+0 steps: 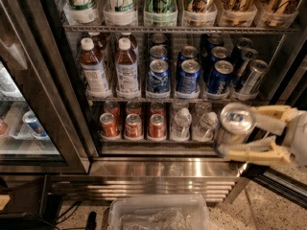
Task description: Pick redbull can from middle shelf of fridge
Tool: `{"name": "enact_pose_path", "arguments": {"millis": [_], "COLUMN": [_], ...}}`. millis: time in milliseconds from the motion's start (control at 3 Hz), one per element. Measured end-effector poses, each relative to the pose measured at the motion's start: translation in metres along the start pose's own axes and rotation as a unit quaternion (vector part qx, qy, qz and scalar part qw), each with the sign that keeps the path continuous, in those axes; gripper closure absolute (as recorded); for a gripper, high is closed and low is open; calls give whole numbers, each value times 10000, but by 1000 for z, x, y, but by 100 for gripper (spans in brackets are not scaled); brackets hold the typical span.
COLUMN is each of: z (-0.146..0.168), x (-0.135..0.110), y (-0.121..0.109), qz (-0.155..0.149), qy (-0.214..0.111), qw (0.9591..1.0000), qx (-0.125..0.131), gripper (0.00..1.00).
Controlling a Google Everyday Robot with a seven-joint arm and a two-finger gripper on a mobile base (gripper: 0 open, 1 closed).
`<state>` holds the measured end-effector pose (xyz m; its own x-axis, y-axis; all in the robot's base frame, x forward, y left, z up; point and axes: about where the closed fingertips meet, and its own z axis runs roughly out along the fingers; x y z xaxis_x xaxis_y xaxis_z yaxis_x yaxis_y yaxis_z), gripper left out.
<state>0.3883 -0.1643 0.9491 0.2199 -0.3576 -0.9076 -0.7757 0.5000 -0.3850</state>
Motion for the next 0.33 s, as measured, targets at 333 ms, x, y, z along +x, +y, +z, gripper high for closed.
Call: {"name": "enact_pose_path", "arguments": {"millis": [333], "z": [1], "x": [0], "y": [13], "qz": [-9], "qy": [13], "qw": [9997], "qx": [-252], "gripper": [100]}}
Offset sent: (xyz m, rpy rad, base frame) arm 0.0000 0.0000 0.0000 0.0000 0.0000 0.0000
